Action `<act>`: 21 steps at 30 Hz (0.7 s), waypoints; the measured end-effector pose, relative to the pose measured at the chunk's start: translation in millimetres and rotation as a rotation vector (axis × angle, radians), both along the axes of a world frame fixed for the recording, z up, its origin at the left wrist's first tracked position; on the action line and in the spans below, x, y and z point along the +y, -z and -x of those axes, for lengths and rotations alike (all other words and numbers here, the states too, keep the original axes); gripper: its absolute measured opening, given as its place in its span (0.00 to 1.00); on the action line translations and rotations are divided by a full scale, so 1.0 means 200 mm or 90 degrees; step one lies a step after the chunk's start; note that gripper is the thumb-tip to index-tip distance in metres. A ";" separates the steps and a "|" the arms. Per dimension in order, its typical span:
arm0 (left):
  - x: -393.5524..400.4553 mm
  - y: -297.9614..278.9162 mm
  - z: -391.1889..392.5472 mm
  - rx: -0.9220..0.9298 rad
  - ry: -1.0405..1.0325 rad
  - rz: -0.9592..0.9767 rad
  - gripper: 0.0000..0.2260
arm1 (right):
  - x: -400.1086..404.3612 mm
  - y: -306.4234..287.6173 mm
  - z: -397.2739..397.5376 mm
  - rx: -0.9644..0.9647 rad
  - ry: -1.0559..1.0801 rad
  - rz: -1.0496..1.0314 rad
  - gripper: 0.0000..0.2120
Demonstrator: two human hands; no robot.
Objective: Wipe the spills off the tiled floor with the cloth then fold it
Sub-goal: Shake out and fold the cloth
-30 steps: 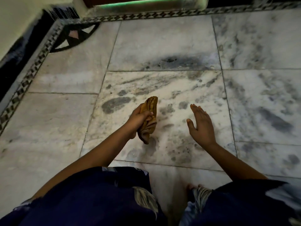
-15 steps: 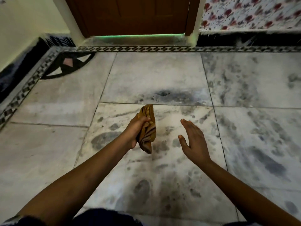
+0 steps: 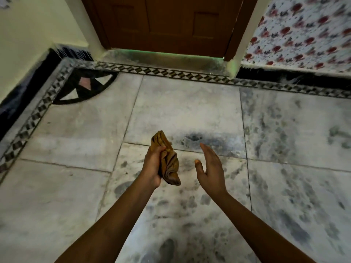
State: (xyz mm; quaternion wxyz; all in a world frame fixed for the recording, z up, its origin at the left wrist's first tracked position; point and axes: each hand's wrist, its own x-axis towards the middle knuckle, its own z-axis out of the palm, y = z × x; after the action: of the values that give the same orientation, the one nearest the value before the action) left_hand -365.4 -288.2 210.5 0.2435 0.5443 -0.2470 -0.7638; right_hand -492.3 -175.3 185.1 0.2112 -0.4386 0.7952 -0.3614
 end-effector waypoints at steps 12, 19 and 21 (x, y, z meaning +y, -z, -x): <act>0.01 -1.49 -0.26 0.023 -0.070 -0.045 0.08 | -0.08 -1.44 -0.32 -0.045 -0.106 0.072 0.23; 0.09 -2.54 -0.36 0.015 -0.092 0.015 0.13 | -0.08 -2.42 -0.46 -0.033 -0.140 0.130 0.23; 0.15 -2.85 -0.38 0.013 -0.095 0.032 0.13 | -0.03 -2.69 -0.50 -0.060 -0.134 0.155 0.21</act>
State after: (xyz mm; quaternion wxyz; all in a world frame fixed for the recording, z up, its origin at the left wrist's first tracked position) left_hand -288.8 -257.8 780.9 0.3156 0.5472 -0.2222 -0.7427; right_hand -392.9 -181.2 723.5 0.2303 -0.5241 0.6844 -0.4515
